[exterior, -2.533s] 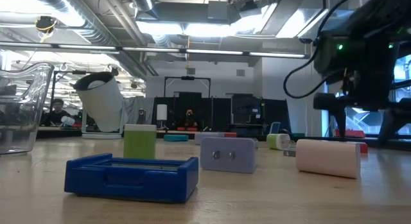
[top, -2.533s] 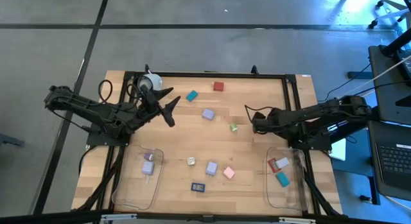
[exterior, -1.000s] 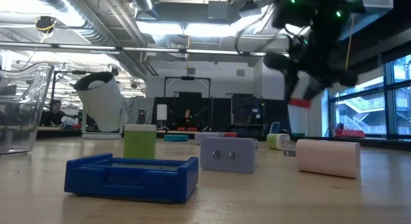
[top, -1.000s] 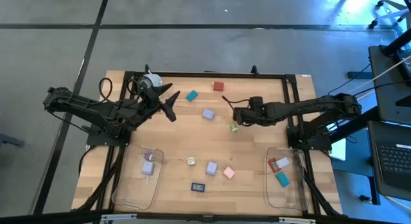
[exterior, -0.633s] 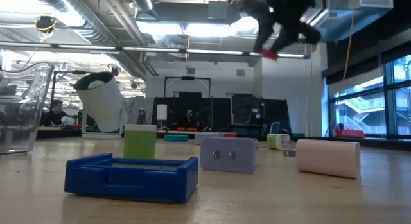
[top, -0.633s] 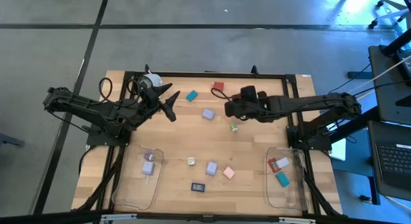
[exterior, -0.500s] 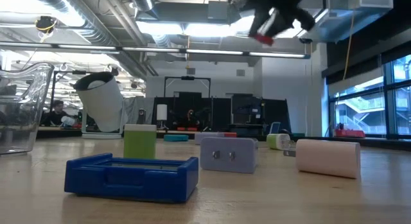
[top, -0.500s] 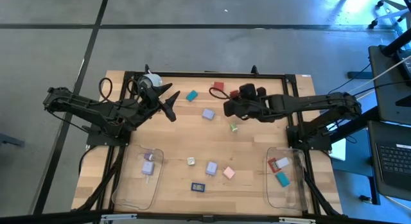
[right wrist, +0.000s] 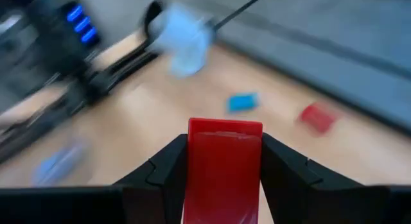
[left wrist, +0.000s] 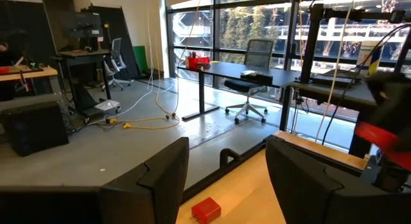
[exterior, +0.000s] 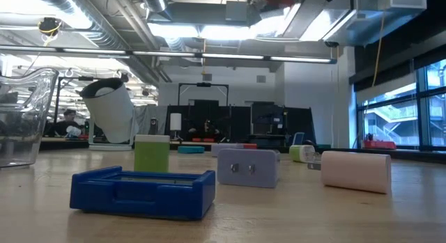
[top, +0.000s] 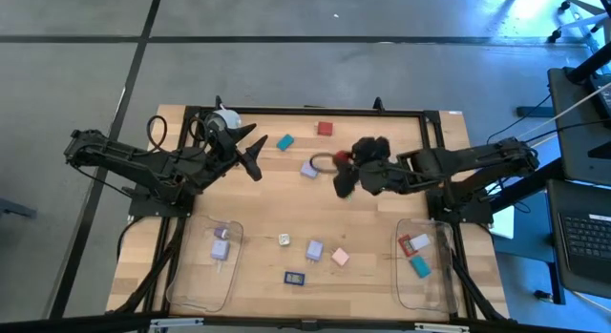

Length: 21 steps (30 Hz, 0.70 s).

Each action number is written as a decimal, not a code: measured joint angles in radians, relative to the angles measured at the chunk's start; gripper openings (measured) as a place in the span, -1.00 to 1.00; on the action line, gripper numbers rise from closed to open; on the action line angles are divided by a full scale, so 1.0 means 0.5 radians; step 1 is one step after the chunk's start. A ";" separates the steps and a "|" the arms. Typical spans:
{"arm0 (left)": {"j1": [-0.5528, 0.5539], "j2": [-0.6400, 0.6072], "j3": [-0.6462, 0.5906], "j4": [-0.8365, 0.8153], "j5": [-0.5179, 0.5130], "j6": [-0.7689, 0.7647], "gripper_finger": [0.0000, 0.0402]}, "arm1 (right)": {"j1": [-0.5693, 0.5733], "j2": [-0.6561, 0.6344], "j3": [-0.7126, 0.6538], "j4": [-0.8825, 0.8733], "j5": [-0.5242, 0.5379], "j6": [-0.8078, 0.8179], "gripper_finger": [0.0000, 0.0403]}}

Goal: Pick & Place Office items
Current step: Put the orange timer into the right transparent bin

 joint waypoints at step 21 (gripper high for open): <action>0.000 0.000 0.000 0.001 -0.001 0.000 0.02 | 0.626 -0.011 0.091 -1.149 -1.279 1.328 -0.21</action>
